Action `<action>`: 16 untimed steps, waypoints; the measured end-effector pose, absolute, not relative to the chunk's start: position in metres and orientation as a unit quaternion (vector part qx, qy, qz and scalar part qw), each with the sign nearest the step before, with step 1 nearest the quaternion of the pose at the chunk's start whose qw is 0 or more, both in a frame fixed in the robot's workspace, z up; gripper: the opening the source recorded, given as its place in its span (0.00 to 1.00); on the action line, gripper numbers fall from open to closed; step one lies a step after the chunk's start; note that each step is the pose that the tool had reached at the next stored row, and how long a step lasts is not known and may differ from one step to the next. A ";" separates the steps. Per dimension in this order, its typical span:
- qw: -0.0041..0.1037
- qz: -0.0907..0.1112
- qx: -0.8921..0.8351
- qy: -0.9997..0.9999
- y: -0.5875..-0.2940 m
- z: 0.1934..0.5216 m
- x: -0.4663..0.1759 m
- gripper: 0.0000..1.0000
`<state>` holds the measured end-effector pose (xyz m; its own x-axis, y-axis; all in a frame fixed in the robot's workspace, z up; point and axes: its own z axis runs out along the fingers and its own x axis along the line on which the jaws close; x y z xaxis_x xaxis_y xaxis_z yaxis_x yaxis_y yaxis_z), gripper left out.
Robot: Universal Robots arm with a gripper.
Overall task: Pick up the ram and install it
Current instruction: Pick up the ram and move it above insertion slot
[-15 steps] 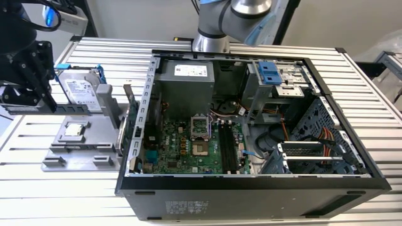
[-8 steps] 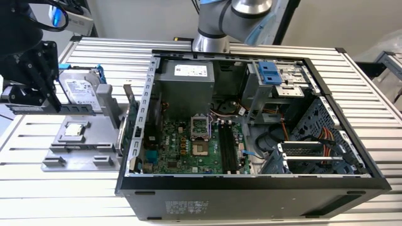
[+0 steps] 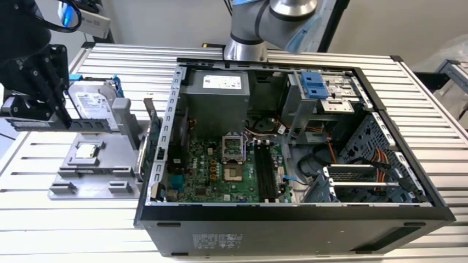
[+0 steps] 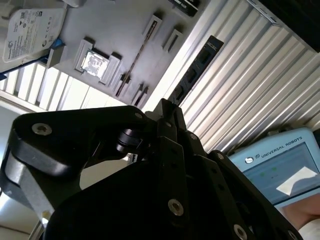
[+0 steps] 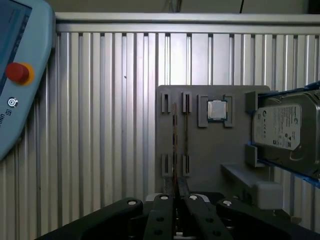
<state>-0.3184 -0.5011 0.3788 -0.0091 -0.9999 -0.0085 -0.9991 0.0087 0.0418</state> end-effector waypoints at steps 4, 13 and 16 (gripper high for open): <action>0.012 -0.018 0.704 -0.710 -0.501 0.379 -0.314 0.00; 0.012 -0.019 0.704 -0.710 -0.501 0.379 -0.303 0.00; 0.013 -0.019 0.704 -0.710 -0.501 0.379 -0.300 0.00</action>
